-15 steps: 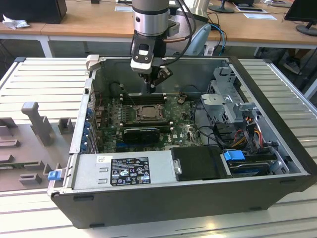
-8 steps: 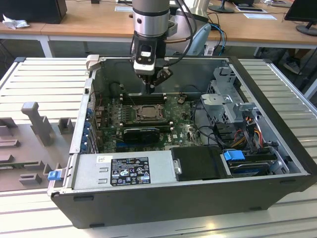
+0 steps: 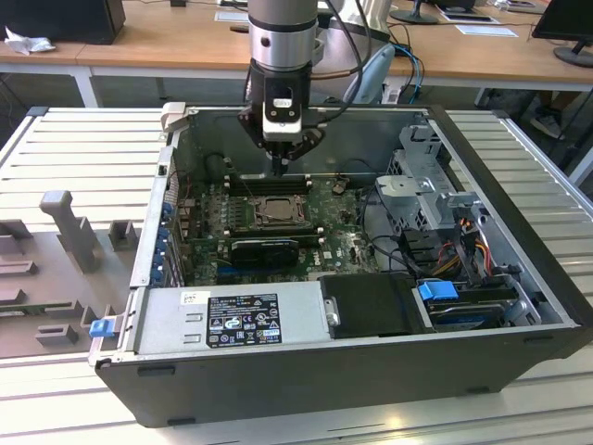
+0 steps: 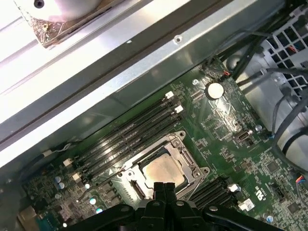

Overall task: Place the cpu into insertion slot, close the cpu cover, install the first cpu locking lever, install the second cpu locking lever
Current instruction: 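Install the first cpu locking lever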

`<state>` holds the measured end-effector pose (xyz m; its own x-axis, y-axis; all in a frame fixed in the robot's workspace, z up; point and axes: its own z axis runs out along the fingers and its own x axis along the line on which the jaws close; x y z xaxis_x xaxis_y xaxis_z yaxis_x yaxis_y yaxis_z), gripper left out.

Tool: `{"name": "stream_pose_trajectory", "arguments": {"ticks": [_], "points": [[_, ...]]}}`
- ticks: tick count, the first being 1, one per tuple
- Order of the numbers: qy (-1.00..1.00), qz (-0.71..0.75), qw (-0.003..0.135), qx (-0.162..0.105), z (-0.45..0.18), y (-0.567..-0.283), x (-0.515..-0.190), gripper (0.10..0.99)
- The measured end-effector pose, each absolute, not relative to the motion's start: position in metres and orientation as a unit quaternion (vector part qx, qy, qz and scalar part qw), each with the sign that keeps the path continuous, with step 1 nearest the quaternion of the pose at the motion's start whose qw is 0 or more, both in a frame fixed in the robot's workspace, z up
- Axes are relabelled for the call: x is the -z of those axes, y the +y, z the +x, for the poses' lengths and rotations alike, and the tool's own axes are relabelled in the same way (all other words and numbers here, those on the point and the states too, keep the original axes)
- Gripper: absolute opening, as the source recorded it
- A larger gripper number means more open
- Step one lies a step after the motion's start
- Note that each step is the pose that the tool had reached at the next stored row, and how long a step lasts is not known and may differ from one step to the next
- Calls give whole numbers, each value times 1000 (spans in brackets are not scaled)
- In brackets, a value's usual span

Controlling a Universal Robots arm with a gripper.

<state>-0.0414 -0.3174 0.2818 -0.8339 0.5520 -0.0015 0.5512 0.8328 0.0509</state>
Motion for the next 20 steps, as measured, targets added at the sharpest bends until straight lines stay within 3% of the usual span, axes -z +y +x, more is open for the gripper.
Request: {"name": "stream_pose_trajectory", "arguments": {"ticks": [20], "points": [[977, 211, 6, -25, -41, -317, -282, 106]]}}
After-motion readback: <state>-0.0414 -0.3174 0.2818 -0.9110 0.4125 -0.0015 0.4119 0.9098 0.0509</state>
